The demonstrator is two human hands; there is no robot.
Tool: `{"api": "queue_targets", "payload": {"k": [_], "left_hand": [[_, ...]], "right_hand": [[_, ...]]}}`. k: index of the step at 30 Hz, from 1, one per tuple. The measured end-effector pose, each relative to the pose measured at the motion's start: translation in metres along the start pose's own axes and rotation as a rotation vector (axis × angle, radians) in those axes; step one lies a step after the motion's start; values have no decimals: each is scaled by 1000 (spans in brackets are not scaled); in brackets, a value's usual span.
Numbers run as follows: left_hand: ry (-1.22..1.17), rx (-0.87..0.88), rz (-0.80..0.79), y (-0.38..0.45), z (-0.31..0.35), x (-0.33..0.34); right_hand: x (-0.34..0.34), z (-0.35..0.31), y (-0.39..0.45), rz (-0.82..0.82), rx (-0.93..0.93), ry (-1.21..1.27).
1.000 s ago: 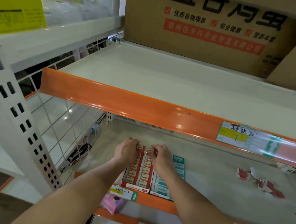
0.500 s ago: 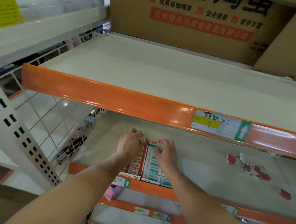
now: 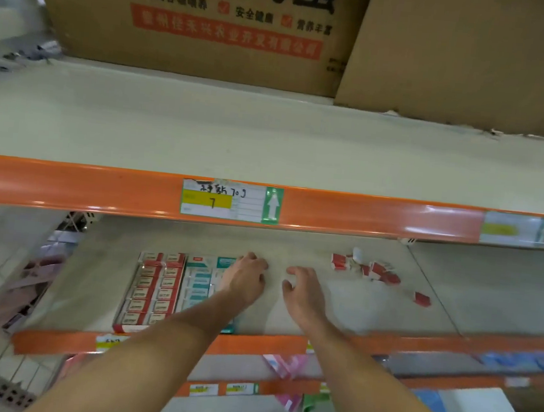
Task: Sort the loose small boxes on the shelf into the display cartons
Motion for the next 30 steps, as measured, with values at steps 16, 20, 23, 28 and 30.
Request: {"api": "queue_targets", "payload": {"k": [16, 20, 23, 28, 30], "left_hand": [[125, 194, -232, 31, 130, 113], [216, 227, -247, 43, 156, 125], [189, 232, -230, 54, 174, 133], [129, 121, -239, 72, 174, 148], [191, 154, -241, 77, 178, 151]], "right_hand": [[-94, 149, 16, 86, 152, -47], [-107, 168, 29, 67, 134, -31], [-111, 180, 40, -1, 87, -56], [-103, 198, 58, -120, 15, -79], [-104, 197, 64, -129, -22, -101]]}}
Point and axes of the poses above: each hand's wrist, its own y-axis towards the middle knuckle, its own x-axis out of the palm, z = x × y, the point moved 10 cm from there along y, towards the middle knuckle, and after that the axes turned 3 degrees about z, right-handed, at the moved point
